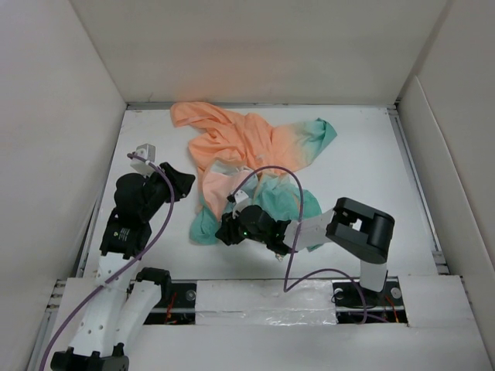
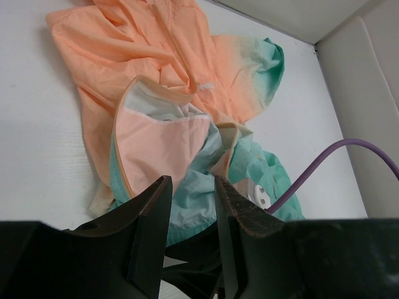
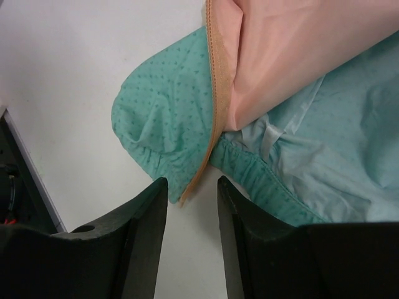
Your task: Zip up the jacket
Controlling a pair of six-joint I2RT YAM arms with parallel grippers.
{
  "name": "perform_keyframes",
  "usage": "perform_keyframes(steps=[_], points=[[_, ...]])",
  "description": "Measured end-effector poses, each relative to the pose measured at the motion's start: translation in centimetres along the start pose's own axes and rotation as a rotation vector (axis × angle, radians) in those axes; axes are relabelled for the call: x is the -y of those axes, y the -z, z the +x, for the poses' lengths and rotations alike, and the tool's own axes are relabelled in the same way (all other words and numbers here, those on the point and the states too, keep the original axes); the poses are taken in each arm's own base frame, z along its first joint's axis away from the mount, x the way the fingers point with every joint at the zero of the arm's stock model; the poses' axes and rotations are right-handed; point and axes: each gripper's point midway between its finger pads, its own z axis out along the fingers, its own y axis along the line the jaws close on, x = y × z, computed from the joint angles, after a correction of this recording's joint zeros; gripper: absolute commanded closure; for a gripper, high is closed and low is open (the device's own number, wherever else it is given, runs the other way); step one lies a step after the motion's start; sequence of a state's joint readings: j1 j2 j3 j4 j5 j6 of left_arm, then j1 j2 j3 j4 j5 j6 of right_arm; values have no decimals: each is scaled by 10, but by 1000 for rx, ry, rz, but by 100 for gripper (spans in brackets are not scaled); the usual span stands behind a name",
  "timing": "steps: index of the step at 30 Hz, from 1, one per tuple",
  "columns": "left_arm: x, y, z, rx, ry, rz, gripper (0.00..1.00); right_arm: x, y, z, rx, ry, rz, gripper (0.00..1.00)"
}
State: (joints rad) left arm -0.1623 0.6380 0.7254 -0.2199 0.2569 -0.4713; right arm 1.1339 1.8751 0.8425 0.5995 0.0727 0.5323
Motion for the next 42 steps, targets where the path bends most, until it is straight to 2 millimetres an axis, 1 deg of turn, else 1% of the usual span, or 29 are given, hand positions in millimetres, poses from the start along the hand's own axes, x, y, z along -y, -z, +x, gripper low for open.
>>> perform_keyframes(steps=[3,7,13,15,18,21,22,24,25,26,29,30,32,33,35,38,40,41,42], points=[[1,0,0,-3,-2,5,69,-2,-1,-2,10,-24,-4,58],[1,0,1,-4,-4,8,69,-2,-3,0,11,-43,-7,64],[3,0,0,-4,-4,15,69,-1,-6,9,-8,-65,-3,64],[3,0,0,-3,-5,17,68,-2,-7,14,-17,-66,-5,64],[2,-1,2,-6,-4,19,68,-5,-7,16,-20,-72,-15,66],[1,-1,5,-13,-3,19,70,-8,-8,17,-26,-77,-26,75],[2,-1,5,-13,-3,20,71,-9,-9,18,-27,-78,-29,82],[2,-1,4,-12,-3,24,73,-10,-9,17,-26,-82,-35,89],[3,-1,4,-13,-3,27,73,-11,-9,16,-22,-84,-38,97],[3,-1,5,-15,-3,30,73,-12,-9,14,-15,-84,-40,100],[7,-1,5,-17,-1,49,73,-12,-3,8,2,-84,-39,100],[9,-1,4,-15,3,59,71,-13,2,4,12,-83,-42,100],[15,-2,3,-12,10,90,69,-13,17,-9,37,-75,-57,100],[18,-2,3,-12,15,108,69,-15,25,-18,51,-72,-77,100],[26,-4,4,-18,27,154,69,-18,44,-50,92,-67,-126,100],[40,-7,3,-19,54,238,68,-19,73,-114,174,-53,-238,100],[50,-9,1,-15,78,298,67,-17,91,-151,219,-39,-323,100],[55,-9,0,-13,90,328,66,-15,101,-168,241,-36,-371,100],[60,-10,-1,-5,100,362,65,-15,109,-180,255,-35,-415,100]])
